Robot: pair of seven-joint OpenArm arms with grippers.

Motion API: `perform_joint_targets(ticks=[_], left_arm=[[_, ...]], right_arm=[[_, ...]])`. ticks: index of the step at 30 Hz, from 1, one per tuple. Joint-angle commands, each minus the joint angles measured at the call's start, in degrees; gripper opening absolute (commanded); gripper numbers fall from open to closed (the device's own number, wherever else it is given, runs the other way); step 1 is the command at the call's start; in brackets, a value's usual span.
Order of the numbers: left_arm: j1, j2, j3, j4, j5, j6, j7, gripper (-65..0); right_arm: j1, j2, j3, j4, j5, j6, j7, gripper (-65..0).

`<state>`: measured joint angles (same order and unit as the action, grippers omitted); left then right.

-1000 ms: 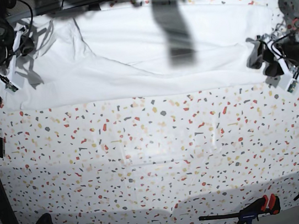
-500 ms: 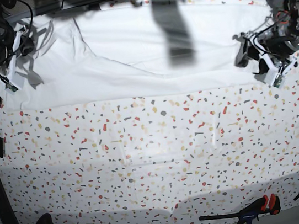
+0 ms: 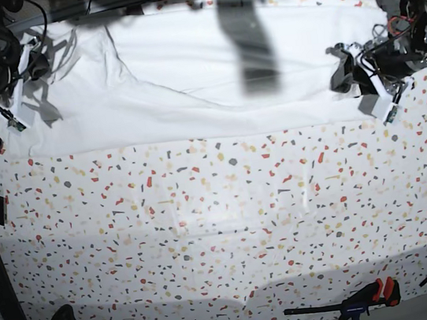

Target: Fold the T-shirt properly

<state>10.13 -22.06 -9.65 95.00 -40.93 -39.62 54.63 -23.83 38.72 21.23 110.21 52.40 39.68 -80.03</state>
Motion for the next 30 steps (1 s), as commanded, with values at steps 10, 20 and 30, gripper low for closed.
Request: perform_joint_targets(ticks=[10,20,30], left_arm=[[-0.8,-0.9,-0.4,1.0,-2.2,-0.4,3.3,-54.1],[-0.8,-1.0,-0.5,3.4,-15.0,-0.4,14.5,-65.0],[-0.7,-1.0,-0.5,10.3,-15.1,-0.4,25.4,-65.0]], right_arm=[[0.2,1.1,0.5,0.7,0.2,0.3,0.0,-65.0],[0.2,1.1,0.5,0.7,0.0,0.3,0.0,-65.0],[0.2,1.2,0.5,0.7,-4.2,0.3,0.0,-65.0]])
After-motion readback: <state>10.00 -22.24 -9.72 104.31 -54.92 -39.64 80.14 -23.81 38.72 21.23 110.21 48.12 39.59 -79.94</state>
